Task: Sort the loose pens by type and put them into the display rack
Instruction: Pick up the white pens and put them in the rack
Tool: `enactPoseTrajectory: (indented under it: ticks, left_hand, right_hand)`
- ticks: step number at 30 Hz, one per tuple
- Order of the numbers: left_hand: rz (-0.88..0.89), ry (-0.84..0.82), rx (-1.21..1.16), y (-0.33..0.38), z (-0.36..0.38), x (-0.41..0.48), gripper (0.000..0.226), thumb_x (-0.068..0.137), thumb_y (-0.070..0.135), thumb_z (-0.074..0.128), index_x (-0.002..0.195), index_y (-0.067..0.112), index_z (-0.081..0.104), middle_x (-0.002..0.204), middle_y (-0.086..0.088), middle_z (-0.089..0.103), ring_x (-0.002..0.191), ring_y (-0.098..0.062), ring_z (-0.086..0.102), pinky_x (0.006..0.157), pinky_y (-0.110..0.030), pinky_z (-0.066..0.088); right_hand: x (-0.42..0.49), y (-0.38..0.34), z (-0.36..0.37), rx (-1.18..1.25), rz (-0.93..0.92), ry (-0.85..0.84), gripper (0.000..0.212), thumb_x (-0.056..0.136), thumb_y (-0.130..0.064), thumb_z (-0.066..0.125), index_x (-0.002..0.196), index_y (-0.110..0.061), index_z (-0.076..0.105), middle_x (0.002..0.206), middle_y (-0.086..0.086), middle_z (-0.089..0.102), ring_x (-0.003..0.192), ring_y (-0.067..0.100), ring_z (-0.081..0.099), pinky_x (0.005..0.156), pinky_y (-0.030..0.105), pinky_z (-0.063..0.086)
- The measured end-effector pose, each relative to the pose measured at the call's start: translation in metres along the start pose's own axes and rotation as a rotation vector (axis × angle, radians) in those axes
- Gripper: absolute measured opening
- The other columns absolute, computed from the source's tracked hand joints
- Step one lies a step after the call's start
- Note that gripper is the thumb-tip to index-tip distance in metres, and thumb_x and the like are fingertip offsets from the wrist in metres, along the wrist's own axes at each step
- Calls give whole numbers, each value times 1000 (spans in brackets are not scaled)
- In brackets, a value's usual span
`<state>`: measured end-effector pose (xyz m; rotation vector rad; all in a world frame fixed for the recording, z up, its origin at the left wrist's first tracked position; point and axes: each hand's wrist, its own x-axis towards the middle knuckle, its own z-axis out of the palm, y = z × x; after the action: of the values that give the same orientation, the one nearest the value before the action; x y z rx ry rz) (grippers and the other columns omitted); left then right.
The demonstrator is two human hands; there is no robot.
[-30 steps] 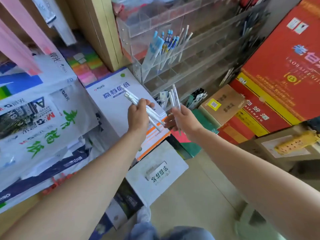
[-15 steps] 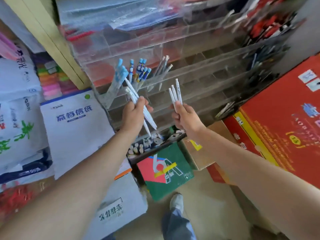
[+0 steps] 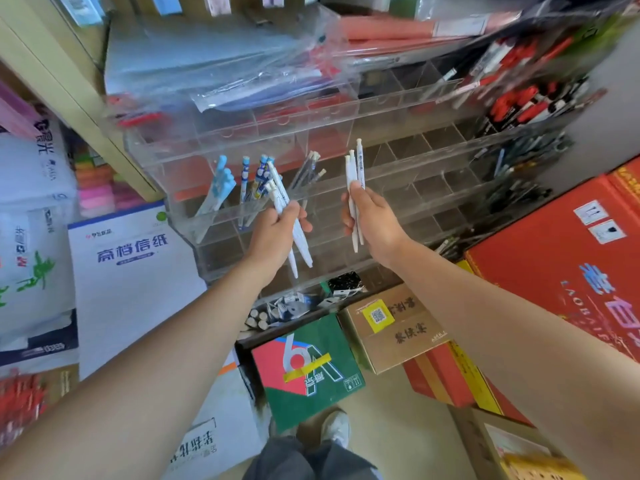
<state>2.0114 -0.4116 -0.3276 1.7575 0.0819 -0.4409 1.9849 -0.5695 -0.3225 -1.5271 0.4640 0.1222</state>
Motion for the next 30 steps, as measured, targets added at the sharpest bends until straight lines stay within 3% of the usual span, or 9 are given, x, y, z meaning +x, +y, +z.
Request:
enactPoseTrajectory:
  ticks: [4,9,13,18,22,25,30]
  left_hand:
    - [33,-70,40,6,0,4,29,102,27,39,82,17,57,80,2,67,77,-8,61,73,-23,47]
    - [53,-83,57,11,2,12,30,102,26,39,82,17,58,80,2,67,82,-6,60,76,-22,44]
    - [46,-75,72,15,14,15,30,103,26,37,82,17,57,81,2,67,82,-9,60,84,-30,44]
    - [6,2,41,22,36,19,32,103,25,37,80,18,57,81,0,67,90,-20,60,94,-41,43]
    - [-18,67,6,29,47,21,30,103,26,38,81,18,57,82,0,67,97,-27,62,96,-45,45]
    - [-12,106,-6,34,50,21,29,103,25,37,82,18,57,80,1,67,90,-22,62,94,-42,45]
    - [11,140,-21,35,46,22,27,104,24,36,87,15,54,80,-3,66,78,-9,62,82,-30,47]
  right_hand:
    - [5,-10,1,-3,-12,68,32,103,-32,34,81,-17,51,66,1,56,63,15,52,73,30,44]
    - [16,-18,-5,-166,-55,171,30,101,-40,36,81,-26,55,105,-3,53,99,13,48,90,31,37]
    - [27,-24,-25,-181,-114,177,28,101,-39,40,88,-24,59,85,-10,54,83,7,50,80,28,40]
    - [37,-33,-54,-47,-167,196,25,96,-31,56,96,-6,61,70,5,55,57,11,55,59,25,50]
    - [48,-51,-68,96,-231,162,19,92,-20,63,86,-2,63,75,7,67,71,19,69,75,35,59]
    - [56,-59,-62,147,-219,104,12,90,-16,65,84,-5,67,80,4,72,78,16,72,81,35,59]
    - [71,-51,-39,109,-156,151,19,88,-13,68,91,6,67,90,16,71,81,20,72,73,25,59]
